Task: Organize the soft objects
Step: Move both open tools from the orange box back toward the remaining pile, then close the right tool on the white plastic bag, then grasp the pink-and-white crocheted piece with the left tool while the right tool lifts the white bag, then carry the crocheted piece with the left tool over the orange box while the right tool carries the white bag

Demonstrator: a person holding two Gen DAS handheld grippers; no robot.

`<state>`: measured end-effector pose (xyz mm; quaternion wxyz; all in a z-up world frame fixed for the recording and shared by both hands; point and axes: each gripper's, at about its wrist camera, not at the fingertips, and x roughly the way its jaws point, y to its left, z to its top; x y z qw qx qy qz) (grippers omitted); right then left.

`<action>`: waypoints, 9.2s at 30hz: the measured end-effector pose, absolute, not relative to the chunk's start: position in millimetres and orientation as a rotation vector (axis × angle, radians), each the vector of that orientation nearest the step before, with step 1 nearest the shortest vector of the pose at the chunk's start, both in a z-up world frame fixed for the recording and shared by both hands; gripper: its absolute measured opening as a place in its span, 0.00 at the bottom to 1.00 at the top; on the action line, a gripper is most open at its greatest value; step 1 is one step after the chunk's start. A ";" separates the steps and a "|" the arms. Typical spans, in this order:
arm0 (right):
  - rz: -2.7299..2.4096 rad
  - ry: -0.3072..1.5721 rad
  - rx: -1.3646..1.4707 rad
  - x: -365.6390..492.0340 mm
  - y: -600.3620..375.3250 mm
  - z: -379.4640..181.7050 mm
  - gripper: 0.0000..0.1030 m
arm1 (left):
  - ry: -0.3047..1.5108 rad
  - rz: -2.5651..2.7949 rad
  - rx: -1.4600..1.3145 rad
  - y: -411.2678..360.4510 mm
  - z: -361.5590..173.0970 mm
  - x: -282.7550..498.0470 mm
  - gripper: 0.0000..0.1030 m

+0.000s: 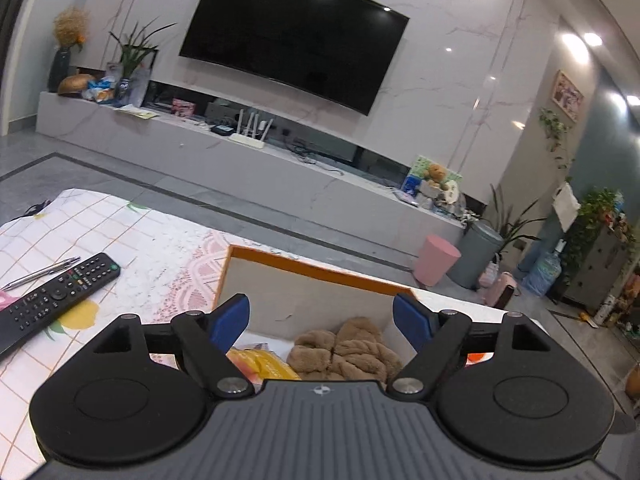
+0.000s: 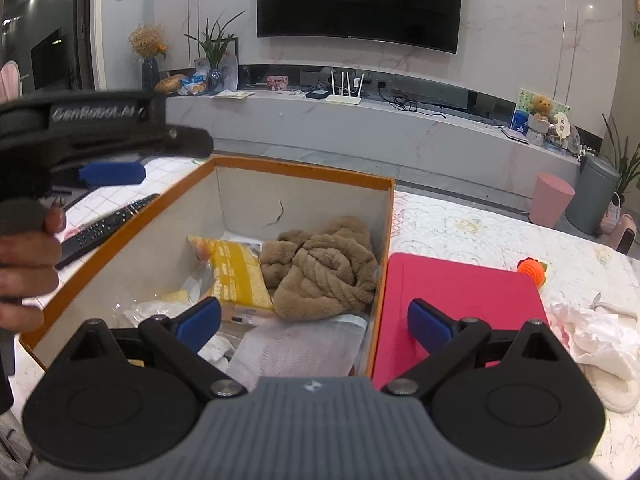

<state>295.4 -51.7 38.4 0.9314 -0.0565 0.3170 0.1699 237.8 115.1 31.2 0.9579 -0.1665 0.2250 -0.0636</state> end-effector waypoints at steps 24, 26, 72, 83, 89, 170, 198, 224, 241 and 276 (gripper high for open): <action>0.608 0.797 -0.206 342.9 -3.7 77.1 0.10 | 0.406 0.011 -0.349 160.8 44.8 224.6 0.92; 0.633 0.840 -0.214 355.5 8.9 70.1 0.00 | 0.406 0.034 -0.325 167.0 42.5 224.2 0.92; 0.545 1.053 -0.290 425.3 78.6 -7.1 0.00 | 0.469 -0.001 -0.403 178.1 30.9 230.1 0.92; 0.560 1.159 -0.203 449.4 119.7 -35.1 0.00 | 0.479 0.034 -0.414 187.7 25.8 230.5 0.92; 0.593 1.072 -0.198 424.0 106.2 -9.6 0.00 | 0.473 0.042 -0.406 186.5 27.5 229.6 0.92; 0.302 0.671 -0.652 397.5 -312.8 -53.9 0.97 | 0.546 -0.530 0.018 -180.8 -62.5 179.6 0.92; 0.202 0.884 -0.143 383.7 -347.6 -1.8 0.18 | 0.533 -0.578 -0.106 -163.8 -60.0 185.6 0.92; -0.062 0.809 0.112 289.3 -421.9 34.5 0.18 | 0.614 -0.312 0.085 -268.0 -86.5 245.3 0.92; -0.061 0.772 0.222 294.2 -447.5 24.5 0.18 | 0.698 0.050 0.229 -307.2 -108.8 339.9 0.75; 0.390 0.422 0.024 227.3 -194.8 169.6 0.18 | 0.418 -0.195 -0.056 -28.2 102.6 184.2 0.18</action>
